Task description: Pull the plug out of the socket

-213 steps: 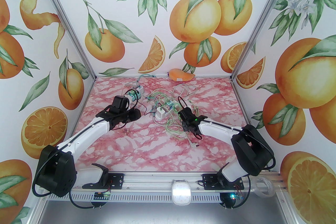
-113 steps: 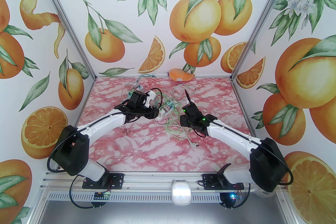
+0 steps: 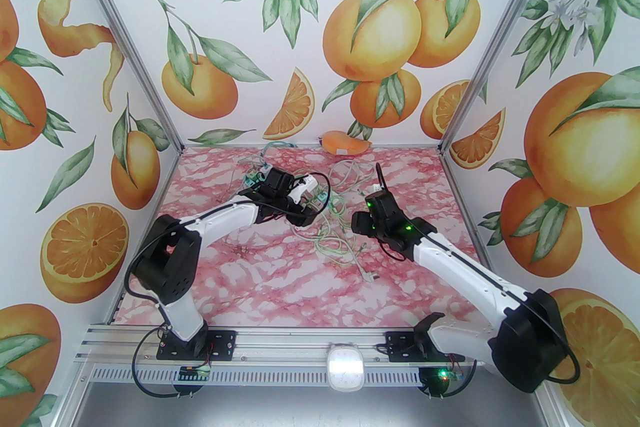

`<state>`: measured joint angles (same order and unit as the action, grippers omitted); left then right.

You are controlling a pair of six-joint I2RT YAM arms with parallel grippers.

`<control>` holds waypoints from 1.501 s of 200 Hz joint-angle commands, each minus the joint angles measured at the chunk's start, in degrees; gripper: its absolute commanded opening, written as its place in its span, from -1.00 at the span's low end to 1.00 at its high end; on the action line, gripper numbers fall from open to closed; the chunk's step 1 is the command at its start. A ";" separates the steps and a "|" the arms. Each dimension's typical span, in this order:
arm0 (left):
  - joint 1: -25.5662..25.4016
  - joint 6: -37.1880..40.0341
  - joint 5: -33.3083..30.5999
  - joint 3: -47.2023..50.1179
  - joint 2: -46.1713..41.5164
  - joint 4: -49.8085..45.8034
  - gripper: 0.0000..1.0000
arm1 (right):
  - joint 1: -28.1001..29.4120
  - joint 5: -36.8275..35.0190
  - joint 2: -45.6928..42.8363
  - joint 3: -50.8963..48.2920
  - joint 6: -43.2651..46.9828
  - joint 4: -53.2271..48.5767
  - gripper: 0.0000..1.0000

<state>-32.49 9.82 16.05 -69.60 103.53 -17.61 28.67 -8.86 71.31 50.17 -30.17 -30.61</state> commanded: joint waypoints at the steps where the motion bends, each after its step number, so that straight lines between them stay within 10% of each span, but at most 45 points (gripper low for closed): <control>1: -0.47 3.16 0.24 -3.12 1.99 -1.68 0.54 | -0.65 1.91 -0.29 2.00 -0.15 -2.15 0.27; 120: -2.04 2.48 -2.84 -3.71 5.26 -1.73 -0.02 | -2.54 13.19 4.04 3.24 -0.61 5.67 0.41; 201: -5.48 -13.87 -10.04 3.31 -1.31 0.51 0.00 | -4.99 32.94 21.07 4.04 -15.97 31.61 0.25; 300: -5.63 -15.24 -10.51 3.21 0.43 0.62 0.01 | -4.14 35.00 35.81 11.60 -18.82 30.31 0.14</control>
<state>-38.11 -4.34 6.13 -67.02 104.20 -16.69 23.99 25.63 104.73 59.27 -48.42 0.19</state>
